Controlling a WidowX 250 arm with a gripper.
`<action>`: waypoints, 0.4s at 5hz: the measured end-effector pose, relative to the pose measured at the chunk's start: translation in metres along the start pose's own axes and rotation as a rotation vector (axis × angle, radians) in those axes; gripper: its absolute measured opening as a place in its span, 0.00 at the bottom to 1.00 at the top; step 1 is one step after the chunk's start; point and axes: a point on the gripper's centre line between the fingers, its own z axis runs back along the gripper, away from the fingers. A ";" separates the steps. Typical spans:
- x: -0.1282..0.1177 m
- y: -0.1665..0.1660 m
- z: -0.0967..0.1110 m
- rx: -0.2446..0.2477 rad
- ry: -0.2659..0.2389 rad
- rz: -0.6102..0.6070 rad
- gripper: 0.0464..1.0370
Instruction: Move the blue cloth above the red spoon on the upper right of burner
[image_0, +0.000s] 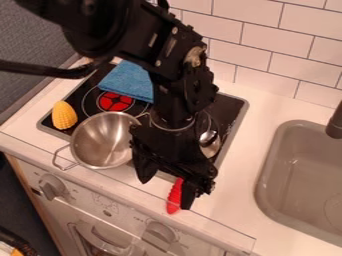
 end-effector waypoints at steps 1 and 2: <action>-0.003 0.000 -0.004 -0.001 0.027 -0.004 0.96; 0.024 0.035 0.004 -0.018 0.026 0.086 0.96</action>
